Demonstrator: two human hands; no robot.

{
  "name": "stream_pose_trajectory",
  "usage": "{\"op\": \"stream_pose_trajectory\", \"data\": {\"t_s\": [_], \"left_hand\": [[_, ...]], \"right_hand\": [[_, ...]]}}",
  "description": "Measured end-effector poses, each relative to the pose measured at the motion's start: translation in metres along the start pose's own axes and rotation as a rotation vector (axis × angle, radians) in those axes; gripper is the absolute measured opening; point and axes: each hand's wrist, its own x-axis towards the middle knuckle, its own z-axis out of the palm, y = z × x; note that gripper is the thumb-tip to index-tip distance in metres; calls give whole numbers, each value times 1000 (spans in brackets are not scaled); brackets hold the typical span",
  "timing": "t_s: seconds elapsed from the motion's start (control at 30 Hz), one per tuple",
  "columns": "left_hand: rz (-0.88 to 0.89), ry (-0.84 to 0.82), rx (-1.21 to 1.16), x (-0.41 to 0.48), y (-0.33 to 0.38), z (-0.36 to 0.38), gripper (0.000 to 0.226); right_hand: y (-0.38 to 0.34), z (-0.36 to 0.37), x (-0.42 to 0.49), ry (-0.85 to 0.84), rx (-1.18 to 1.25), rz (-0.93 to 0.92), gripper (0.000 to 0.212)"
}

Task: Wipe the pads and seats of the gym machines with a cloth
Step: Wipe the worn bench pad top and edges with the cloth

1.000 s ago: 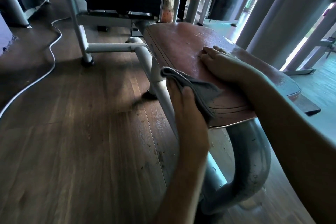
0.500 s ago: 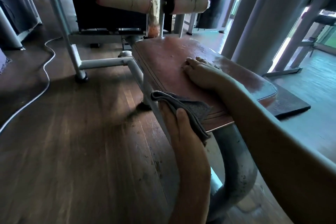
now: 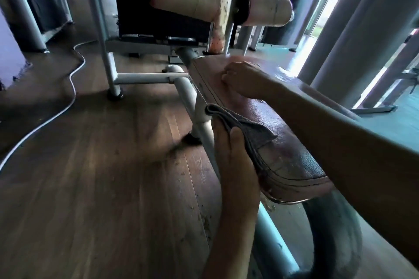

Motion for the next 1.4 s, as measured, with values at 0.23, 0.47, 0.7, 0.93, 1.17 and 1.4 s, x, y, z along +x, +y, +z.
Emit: {"op": "stream_pose_trajectory", "data": {"t_s": [0.23,0.47,0.7,0.93,1.17,1.4], "left_hand": [[-5,25,72,19,2,0,49],[64,27,83,84,-5,-9,54],[-141,104,-9,73,-26,-2,53],[29,36,194,127,9,-8,57],[-114,36,89,43,16,-8,46],[-3,42,95,84,4,-3,49]], "right_hand": [[15,18,10,115,-42,-84,41],[20,24,20,130,-35,-84,52],[24,26,21,131,-21,-71,48],[23,26,19,114,-1,-61,49],[19,22,15,111,-4,-68,47],[16,-3,23,85,-94,-129,36]]}}
